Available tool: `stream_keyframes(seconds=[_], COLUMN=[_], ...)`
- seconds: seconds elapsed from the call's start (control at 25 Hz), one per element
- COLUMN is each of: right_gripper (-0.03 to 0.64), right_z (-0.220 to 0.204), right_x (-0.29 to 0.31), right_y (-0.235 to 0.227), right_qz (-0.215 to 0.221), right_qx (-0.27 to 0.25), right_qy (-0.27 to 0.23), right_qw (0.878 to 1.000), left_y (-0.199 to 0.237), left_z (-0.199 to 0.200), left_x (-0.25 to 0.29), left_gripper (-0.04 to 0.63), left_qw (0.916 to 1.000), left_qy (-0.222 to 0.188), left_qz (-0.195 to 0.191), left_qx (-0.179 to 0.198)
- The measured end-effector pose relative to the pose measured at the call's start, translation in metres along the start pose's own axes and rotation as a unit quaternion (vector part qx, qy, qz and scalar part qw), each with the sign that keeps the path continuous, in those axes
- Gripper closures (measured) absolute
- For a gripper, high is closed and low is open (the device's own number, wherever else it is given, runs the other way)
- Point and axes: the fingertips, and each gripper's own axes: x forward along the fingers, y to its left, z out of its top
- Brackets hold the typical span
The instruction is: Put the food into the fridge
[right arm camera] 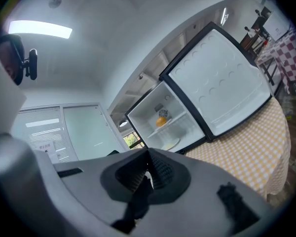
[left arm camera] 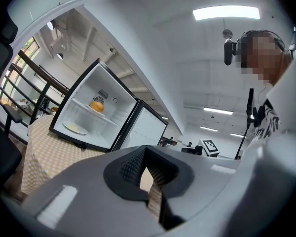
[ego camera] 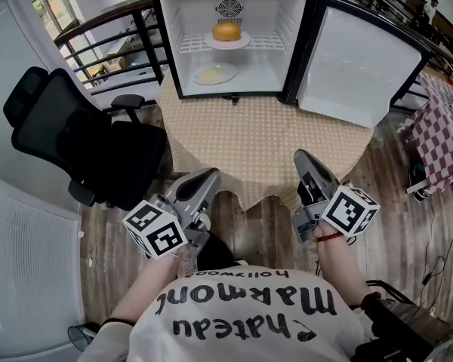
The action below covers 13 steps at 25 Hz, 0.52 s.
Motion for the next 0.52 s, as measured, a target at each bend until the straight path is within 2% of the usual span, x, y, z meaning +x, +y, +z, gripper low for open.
stream_keyframes(seconds=[0.52], right_gripper=[0.603], right_z=[0.0052], right_x=[-0.0085], right_y=[-0.0054], right_qz=[-0.012], right_qx=[-0.023], right_qy=[-0.009], right_qw=[1.000], left_y=[-0.0027], left_z=[-0.0053], left_x=[0.0025], left_gripper=[0.591], left_qw=[1.0000], left_qy=[-0.002], left_qz=[-0.002], left_qx=[0.000])
